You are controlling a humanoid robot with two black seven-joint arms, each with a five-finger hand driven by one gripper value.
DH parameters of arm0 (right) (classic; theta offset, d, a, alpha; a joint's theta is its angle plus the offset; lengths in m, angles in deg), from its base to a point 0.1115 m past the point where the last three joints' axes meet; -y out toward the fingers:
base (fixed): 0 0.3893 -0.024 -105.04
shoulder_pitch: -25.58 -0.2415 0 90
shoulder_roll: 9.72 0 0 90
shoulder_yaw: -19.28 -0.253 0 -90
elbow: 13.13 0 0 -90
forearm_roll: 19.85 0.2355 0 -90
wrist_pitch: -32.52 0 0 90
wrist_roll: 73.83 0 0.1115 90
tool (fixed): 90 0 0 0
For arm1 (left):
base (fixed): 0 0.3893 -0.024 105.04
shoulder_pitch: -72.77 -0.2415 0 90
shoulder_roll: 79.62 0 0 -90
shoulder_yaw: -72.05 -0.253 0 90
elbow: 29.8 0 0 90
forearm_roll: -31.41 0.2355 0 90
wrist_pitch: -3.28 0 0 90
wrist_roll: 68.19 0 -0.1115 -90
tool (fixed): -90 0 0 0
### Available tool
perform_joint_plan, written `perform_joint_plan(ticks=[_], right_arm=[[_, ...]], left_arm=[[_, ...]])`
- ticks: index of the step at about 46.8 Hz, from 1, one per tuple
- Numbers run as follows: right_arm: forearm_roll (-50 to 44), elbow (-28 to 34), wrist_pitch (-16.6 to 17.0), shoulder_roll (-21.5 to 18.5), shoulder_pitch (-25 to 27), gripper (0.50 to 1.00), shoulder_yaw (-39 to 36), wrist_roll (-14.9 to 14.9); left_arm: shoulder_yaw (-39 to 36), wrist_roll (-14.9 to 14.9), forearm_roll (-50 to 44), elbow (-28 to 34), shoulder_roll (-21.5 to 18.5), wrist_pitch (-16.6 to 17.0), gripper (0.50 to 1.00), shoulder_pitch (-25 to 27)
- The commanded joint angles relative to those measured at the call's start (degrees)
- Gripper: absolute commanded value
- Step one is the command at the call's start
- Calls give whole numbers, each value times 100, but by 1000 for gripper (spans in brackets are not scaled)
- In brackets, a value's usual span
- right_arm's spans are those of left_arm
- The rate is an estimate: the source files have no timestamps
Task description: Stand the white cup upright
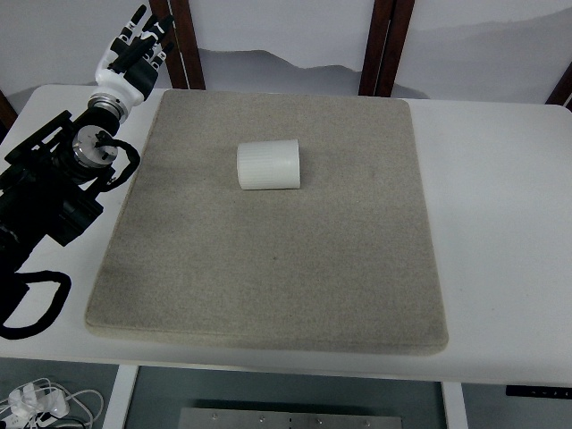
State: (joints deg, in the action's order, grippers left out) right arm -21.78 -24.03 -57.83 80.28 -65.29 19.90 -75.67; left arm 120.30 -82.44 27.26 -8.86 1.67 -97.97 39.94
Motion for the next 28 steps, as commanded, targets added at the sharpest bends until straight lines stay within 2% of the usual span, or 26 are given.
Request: perform_joint_plan(ticks=[1, 28], right_arm=[[0, 0, 0, 0, 0, 952, 0, 0], [0, 0, 0, 0, 0, 952, 0, 0]], left_arm=[[0, 9, -7, -2, 2, 0, 996, -4], [-114, 1, 107, 15, -174, -8, 996, 251]])
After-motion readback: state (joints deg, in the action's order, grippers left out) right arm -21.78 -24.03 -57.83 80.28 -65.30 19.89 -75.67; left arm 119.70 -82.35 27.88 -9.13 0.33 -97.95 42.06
